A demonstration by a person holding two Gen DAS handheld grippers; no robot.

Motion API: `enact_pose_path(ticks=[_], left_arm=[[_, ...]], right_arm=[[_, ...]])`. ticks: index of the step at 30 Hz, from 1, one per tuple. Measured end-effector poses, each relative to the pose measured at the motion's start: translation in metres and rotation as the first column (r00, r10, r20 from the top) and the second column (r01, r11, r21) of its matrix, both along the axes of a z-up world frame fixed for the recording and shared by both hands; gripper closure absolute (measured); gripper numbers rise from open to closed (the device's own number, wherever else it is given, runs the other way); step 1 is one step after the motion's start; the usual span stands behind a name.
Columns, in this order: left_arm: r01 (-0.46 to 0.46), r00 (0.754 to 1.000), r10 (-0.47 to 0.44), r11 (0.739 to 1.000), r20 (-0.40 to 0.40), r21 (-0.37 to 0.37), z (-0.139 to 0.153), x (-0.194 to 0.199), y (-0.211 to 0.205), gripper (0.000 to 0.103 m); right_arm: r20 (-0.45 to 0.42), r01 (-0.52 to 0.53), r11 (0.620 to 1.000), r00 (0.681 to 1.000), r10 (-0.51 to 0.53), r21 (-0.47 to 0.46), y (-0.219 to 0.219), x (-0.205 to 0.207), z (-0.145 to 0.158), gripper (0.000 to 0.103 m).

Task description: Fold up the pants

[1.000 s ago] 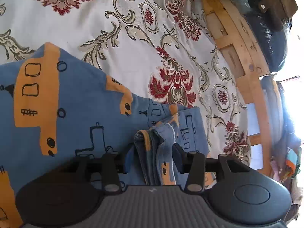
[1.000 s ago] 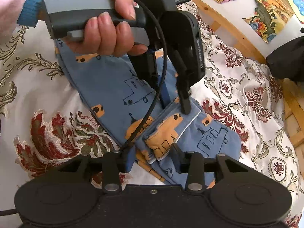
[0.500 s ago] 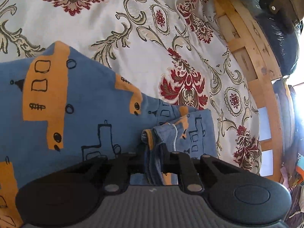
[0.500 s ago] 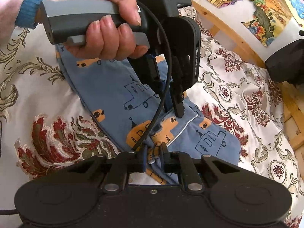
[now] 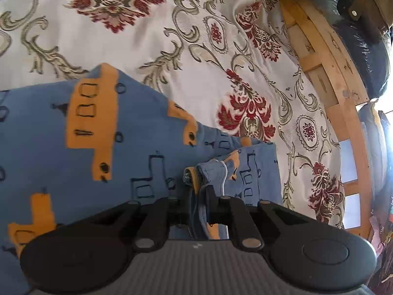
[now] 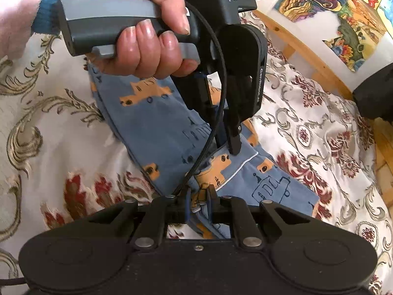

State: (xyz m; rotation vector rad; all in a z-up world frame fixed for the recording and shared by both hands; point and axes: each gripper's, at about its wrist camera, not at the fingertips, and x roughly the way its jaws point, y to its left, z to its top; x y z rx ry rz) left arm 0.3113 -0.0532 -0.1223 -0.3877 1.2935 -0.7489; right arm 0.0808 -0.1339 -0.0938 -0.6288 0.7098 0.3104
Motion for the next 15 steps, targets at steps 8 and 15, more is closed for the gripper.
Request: enact_pose_path(ticks=[8, 15], left_arm=[[-0.023, 1.000, 0.023, 0.998, 0.010, 0.064, 0.010, -0.001, 0.022, 0.092], [-0.053, 0.998, 0.049, 0.992, 0.045, 0.112, 0.021, 0.002, 0.054, 0.092]], right_arm=[[-0.010, -0.038, 0.998, 0.999, 0.039, 0.051, 0.024, 0.007, 0.006, 0.090], [0.001, -0.072, 0.994, 0.997, 0.073, 0.085, 0.057, 0.012, 0.010, 0.090]])
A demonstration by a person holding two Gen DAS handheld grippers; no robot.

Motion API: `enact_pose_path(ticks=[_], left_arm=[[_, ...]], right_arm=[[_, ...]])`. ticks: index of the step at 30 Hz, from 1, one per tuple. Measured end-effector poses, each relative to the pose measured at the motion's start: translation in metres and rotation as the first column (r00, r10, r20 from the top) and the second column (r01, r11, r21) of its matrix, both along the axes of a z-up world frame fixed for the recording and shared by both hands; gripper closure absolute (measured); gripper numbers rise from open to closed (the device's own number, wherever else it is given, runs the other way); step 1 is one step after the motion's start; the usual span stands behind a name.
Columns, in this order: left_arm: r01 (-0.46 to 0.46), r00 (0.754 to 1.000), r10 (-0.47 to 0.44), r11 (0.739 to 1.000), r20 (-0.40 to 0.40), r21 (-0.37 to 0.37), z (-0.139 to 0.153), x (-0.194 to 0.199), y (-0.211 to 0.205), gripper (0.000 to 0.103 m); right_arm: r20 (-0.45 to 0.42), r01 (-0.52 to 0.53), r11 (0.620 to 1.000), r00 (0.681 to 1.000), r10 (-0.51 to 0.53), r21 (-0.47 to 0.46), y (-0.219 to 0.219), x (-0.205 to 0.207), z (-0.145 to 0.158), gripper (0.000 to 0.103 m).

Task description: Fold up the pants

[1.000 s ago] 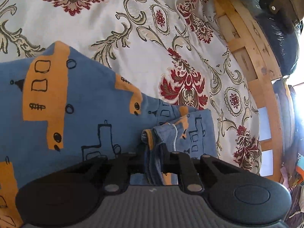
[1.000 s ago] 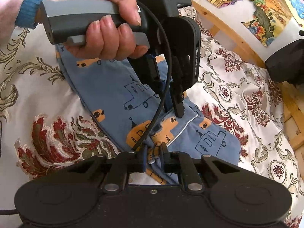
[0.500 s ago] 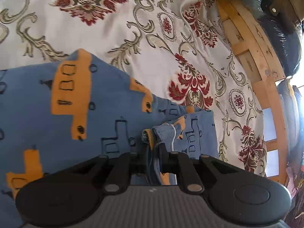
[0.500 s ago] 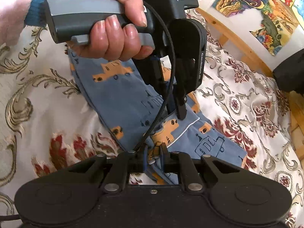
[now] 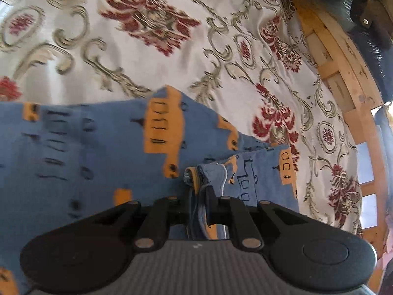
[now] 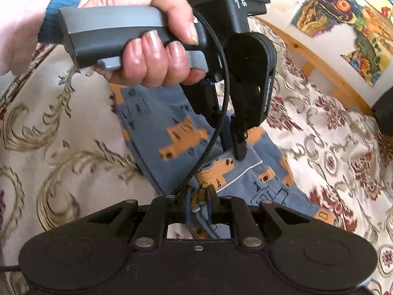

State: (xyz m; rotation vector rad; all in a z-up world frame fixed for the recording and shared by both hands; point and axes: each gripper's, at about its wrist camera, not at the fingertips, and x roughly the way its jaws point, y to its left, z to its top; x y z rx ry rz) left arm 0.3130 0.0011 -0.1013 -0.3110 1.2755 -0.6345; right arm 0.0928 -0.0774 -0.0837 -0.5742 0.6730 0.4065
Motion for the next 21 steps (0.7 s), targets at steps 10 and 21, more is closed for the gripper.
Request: enact_pose_path(ticks=[10, 21], left_arm=[[-0.031, 0.999, 0.031, 1.000, 0.014, 0.005, 0.005, -0.002, 0.033, 0.092], [-0.044, 0.998, 0.044, 0.999, 0.036, 0.005, 0.007, -0.009, 0.047, 0.092]], right_arm=[[-0.008, -0.036, 0.999, 0.999, 0.036, -0.006, 0.025, 0.002, -0.001, 0.090], [-0.018, -0.052, 0.999, 0.999, 0.052, -0.012, 0.030, 0.001, -0.008, 0.089]])
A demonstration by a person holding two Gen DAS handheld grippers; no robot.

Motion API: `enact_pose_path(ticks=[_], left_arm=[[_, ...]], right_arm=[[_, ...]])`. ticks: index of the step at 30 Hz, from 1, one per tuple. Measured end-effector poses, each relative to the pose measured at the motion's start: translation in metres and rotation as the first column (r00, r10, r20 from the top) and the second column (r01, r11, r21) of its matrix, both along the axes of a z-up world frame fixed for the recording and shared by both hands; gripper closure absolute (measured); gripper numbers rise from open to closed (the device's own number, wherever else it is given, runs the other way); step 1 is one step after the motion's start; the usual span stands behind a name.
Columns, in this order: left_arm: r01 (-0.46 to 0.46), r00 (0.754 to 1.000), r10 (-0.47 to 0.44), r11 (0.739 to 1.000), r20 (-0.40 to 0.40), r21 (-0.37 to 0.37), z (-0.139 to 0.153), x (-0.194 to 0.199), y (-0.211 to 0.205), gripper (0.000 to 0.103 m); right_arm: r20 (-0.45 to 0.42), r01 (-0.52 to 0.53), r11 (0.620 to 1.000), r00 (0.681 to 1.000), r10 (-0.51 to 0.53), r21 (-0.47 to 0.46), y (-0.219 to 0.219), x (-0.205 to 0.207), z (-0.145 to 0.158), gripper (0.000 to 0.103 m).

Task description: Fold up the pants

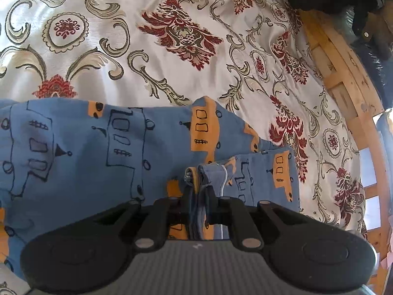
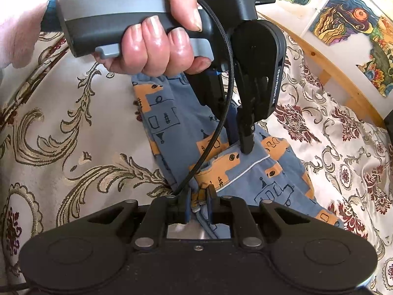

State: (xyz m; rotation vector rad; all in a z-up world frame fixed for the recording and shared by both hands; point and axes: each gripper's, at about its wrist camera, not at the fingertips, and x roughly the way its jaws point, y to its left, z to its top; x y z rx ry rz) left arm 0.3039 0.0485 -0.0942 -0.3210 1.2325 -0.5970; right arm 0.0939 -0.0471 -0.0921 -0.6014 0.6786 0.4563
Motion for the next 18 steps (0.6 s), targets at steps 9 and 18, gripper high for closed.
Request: enact_pose_path(ticks=[9, 18], left_arm=[[-0.002, 0.997, -0.001, 0.999, 0.073, 0.043, 0.004, -0.009, 0.002, 0.081], [0.004, 0.947, -0.020, 0.999, 0.319, 0.048, 0.043, -0.076, -0.021, 0.062]], right_arm=[[-0.018, -0.011, 0.999, 1.000, 0.011, 0.037, -0.036, -0.012, 0.021, 0.034], [0.054, 0.105, 0.995, 0.993, -0.105, 0.002, -0.139, 0.047, 0.029, 0.083]])
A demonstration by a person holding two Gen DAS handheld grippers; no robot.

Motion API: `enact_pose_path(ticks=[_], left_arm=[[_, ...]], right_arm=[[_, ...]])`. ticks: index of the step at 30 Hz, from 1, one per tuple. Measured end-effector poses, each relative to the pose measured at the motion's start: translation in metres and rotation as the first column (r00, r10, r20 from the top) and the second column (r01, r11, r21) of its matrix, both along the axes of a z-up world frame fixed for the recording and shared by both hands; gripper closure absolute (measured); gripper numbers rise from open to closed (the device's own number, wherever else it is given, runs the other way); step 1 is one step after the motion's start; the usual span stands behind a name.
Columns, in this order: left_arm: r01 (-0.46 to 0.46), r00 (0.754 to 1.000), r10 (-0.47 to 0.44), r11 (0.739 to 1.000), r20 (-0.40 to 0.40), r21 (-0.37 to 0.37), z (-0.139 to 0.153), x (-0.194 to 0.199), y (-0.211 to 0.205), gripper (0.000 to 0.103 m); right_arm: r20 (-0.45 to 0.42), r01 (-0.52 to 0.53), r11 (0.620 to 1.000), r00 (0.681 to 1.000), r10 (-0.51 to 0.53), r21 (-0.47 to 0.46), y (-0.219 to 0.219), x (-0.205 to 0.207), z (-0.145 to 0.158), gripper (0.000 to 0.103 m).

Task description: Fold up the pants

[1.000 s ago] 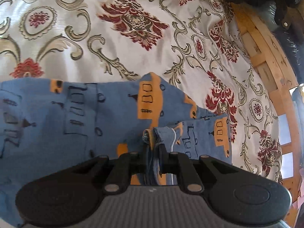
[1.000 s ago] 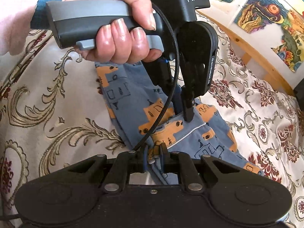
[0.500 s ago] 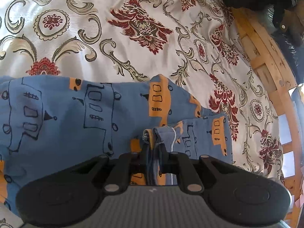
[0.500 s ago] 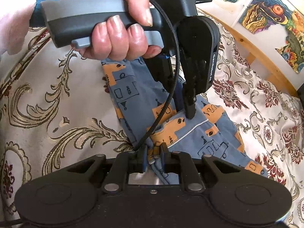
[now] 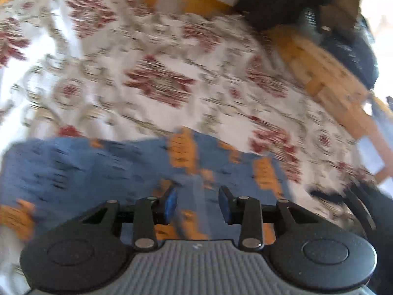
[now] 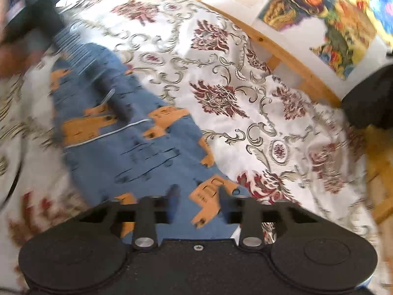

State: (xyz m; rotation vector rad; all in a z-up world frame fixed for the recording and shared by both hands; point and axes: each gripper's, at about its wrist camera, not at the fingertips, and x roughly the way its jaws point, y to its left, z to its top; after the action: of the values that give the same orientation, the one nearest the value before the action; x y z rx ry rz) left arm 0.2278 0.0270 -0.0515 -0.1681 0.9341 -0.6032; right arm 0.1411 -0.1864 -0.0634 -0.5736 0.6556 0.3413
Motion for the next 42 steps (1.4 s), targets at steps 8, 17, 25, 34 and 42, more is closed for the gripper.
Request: enact_pose_path(ticks=[8, 17, 25, 34, 42], left_arm=[[0.071, 0.995, -0.064, 0.994, -0.082, 0.083, -0.049, 0.000, -0.026, 0.082], [-0.075, 0.983, 0.078, 0.997, -0.165, 0.029, -0.038, -0.007, 0.013, 0.079], [-0.099, 0.977, 0.135, 0.972, -0.164, 0.212, -0.041, -0.031, 0.005, 0.048], [-0.468, 0.880, 0.474, 0.873, -0.018, 0.136, 0.006, -0.072, 0.083, 0.020], [-0.672, 0.740, 0.673, 0.739, 0.013, 0.046, 0.006, -0.057, 0.130, 0.056]], right_arm=[[-0.066, 0.157, 0.986, 0.986, -0.153, 0.063, -0.049, 0.062, -0.041, 0.089], [-0.115, 0.145, 0.979, 0.985, -0.129, 0.142, -0.050, 0.012, -0.003, 0.082], [-0.148, 0.155, 0.988, 0.977, -0.151, 0.014, -0.027, -0.011, -0.022, 0.056], [0.039, -0.022, 0.985, 0.999, 0.015, 0.169, 0.037, -0.032, 0.001, 0.018], [0.113, -0.009, 0.988, 0.994, -0.009, 0.153, 0.079, -0.015, -0.013, 0.023]])
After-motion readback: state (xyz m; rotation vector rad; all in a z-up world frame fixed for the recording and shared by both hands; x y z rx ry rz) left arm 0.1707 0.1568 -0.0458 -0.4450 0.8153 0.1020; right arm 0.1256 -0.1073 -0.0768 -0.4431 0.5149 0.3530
